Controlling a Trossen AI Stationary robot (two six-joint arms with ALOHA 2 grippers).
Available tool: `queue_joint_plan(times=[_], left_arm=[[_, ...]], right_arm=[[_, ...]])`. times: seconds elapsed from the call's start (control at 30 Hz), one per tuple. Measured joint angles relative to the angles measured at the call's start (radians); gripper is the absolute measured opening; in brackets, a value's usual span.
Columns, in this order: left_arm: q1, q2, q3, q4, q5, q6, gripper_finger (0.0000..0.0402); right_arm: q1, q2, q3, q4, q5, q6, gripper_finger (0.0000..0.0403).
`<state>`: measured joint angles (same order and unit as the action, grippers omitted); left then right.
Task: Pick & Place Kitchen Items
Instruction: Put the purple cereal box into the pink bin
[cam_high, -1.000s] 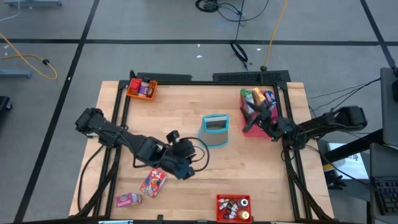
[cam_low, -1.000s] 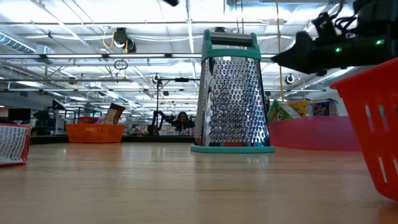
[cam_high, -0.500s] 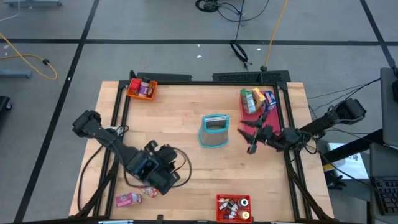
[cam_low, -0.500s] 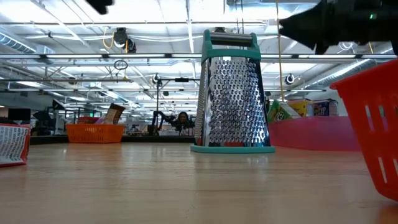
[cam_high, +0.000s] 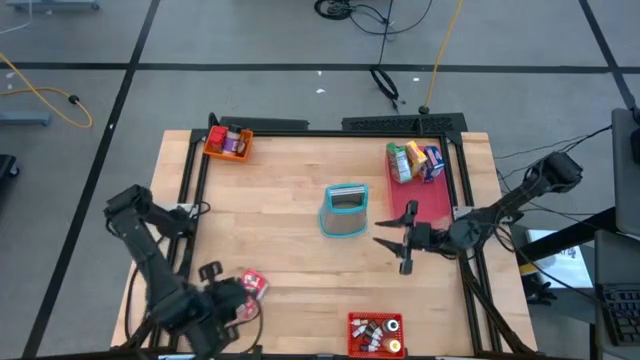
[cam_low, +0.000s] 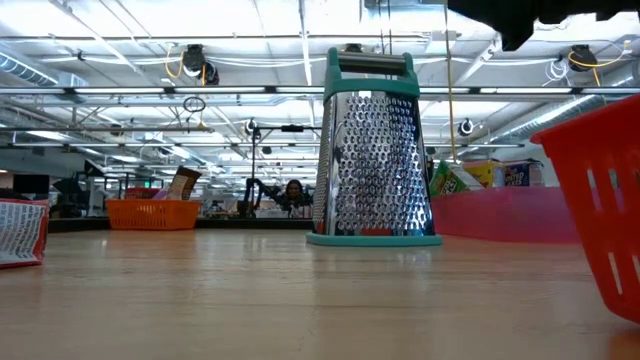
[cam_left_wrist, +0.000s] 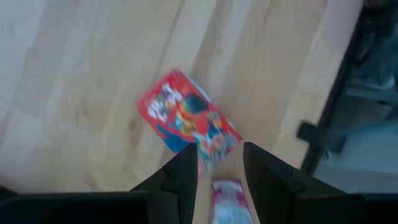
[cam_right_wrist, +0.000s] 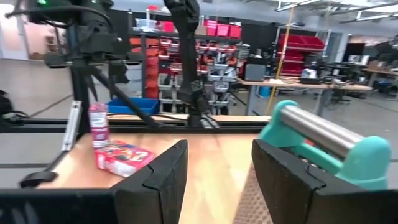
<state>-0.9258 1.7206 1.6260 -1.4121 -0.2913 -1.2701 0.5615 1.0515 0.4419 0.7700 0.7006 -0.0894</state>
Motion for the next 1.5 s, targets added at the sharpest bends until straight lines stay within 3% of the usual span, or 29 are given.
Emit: queue_joint_plan(times=[0.23, 0.4, 0.67, 0.83, 1.1, 1.5], left_arm=[[-0.069, 0.000, 0.000, -0.042, 0.033, -0.154, 0.0127], [-0.120, 0.000, 0.000, -0.040, 0.120, -0.312, 0.0127], [-0.193, 0.000, 0.000, -0.041, 0.126, -0.490, 0.0128], [-0.224, 0.000, -0.032, -0.026, 0.126, -0.569, 0.0152], [-0.249, 0.000, -0.100, 0.072, 0.130, -0.495, 0.0197], [-0.253, -0.001, -0.183, 0.087, 0.186, -0.414, 0.0192]], right_arm=[[0.062, 0.034, 0.000, 0.000, 0.000, 0.029, 0.0171], [0.076, 0.049, 0.000, 0.019, 0.000, 0.025, 0.0171], [0.076, 0.049, 0.000, 0.015, 0.000, 0.026, 0.0171], [0.076, 0.049, 0.000, -0.019, 0.000, 0.050, 0.0171], [0.075, 0.049, 0.000, -0.019, 0.000, 0.051, 0.0171], [0.075, 0.049, 0.000, -0.019, 0.000, 0.078, 0.0171]])
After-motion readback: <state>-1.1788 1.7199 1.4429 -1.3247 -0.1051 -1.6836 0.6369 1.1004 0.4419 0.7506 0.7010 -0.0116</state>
